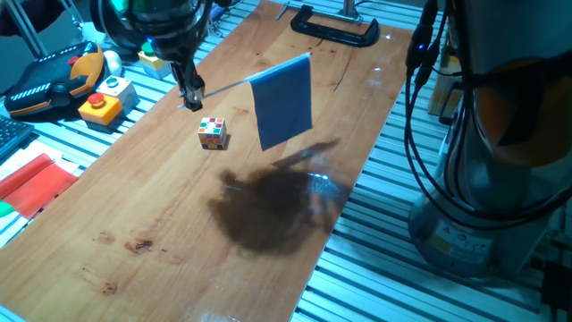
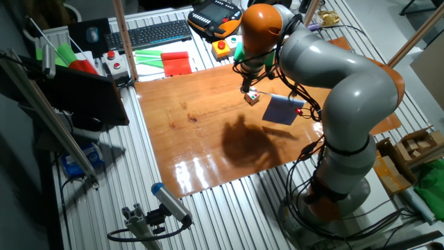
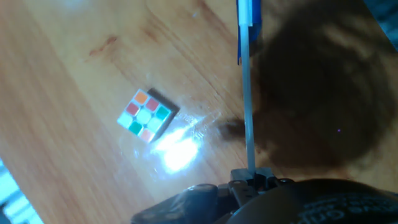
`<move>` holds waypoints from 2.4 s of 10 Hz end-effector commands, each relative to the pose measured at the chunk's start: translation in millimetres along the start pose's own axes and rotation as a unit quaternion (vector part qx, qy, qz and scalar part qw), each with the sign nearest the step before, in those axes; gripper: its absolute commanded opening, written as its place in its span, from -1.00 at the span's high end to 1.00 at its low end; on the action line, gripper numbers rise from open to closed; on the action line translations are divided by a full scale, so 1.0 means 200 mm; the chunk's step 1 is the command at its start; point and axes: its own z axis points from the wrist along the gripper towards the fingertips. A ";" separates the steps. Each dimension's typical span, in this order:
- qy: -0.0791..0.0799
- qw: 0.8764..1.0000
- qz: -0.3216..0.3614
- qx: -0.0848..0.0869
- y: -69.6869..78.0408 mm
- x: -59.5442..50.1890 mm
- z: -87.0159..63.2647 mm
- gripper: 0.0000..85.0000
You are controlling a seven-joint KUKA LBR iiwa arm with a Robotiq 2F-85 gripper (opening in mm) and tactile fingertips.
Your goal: Wave the flag
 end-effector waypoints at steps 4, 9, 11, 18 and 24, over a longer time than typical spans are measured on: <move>-0.012 0.995 -0.095 0.005 0.00 -0.01 0.00 0.98; -0.017 0.967 -0.255 0.001 0.00 -0.01 0.00 0.98; -0.017 0.958 -0.285 -0.008 0.00 -0.01 0.00 0.98; -0.014 0.906 -0.422 0.000 0.01 0.00 0.00 0.98; -0.043 0.756 -0.652 0.037 0.00 -0.02 -0.01 0.98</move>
